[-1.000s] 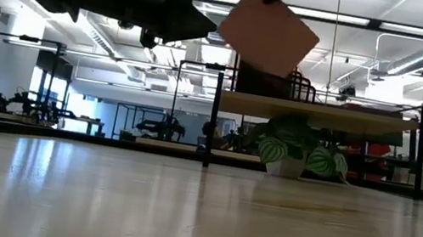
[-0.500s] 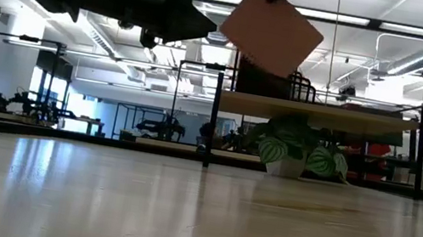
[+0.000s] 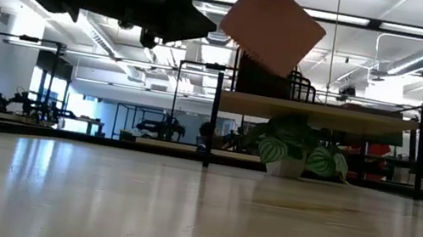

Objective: Stock shelves
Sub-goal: Remove the pink notebook from the black desk organizer on the shelf

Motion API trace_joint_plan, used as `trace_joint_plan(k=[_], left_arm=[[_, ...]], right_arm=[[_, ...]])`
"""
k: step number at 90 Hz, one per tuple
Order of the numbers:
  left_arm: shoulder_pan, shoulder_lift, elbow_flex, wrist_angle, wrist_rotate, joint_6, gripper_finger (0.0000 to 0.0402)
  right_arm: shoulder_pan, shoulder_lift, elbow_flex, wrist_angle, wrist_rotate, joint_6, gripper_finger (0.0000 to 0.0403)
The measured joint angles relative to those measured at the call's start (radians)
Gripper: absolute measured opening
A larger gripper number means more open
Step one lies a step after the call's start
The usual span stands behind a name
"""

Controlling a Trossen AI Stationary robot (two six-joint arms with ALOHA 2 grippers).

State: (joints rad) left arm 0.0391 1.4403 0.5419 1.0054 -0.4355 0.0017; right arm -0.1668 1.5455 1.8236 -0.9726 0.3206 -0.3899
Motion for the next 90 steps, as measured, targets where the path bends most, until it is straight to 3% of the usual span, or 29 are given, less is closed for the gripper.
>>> trace_joint_plan(k=[44,90], left_arm=[[0.0,0.0,0.0,0.0,0.0,0.0,0.0128],[0.0,0.0,0.0,-0.019,0.009,0.021,0.0128]], right_arm=[[0.072,-0.006,0.0,0.004,0.111,-0.008,0.0018],[0.222,-0.019,0.0,-0.066,0.126,0.098,0.0018]])
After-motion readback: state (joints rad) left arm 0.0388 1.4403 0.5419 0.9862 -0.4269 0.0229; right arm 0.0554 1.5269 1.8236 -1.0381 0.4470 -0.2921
